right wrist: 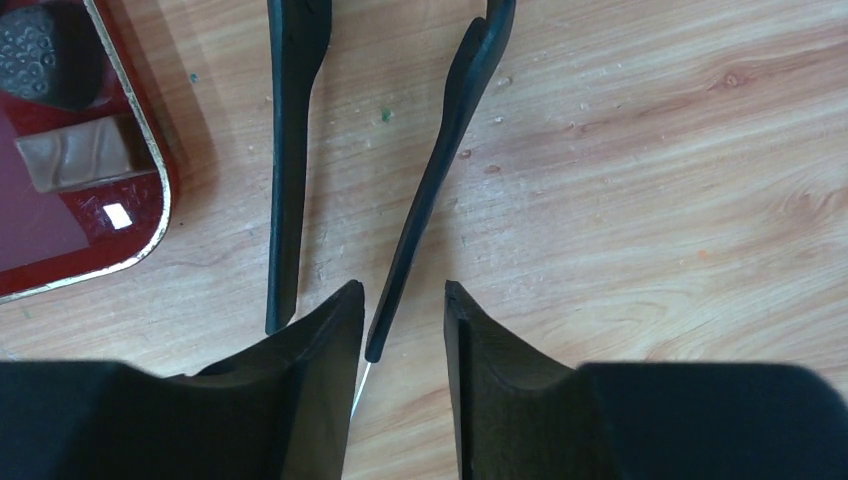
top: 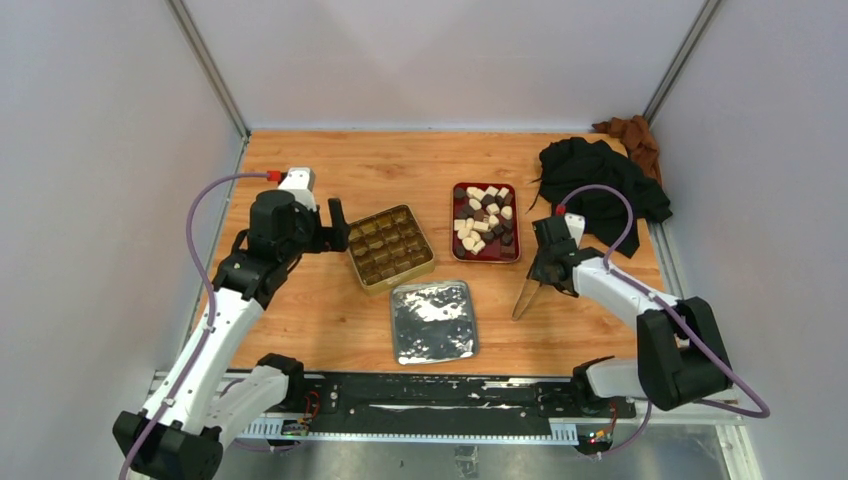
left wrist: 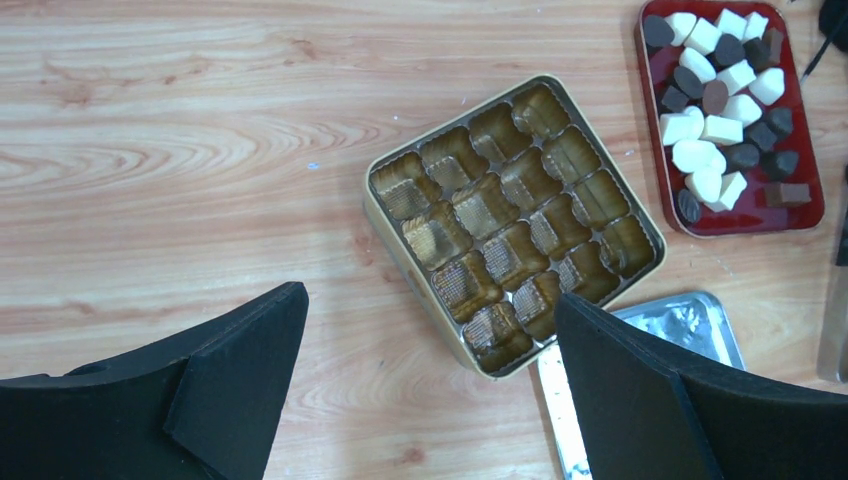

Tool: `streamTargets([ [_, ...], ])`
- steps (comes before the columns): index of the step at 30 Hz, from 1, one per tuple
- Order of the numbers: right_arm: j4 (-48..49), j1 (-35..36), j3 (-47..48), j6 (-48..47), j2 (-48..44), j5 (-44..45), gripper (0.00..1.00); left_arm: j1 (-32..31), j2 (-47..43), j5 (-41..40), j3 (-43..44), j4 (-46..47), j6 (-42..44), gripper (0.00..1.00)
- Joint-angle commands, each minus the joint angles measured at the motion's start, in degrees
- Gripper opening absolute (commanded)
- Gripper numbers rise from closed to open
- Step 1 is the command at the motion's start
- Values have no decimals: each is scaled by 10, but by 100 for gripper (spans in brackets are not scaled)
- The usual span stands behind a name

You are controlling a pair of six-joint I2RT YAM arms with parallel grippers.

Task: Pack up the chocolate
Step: Pick up the clamp from the center of the board.

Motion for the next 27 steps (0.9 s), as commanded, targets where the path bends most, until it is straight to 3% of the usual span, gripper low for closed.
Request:
streamTargets([
  [1,-21,-8,19,18,14,3,38,-17,-11,-20,-7,-8,28,100],
  [10,-21,-8,27,25,55,-14,24,-41,-16,13,-14,0,34,100],
  [16,-32,-7,27,19,51,-24,1,-43,-18,61,-20,13,21,100],
  [27,-96,11,41,-47,-55,-35,0,-43,-2,174,-38,65,-69,100],
])
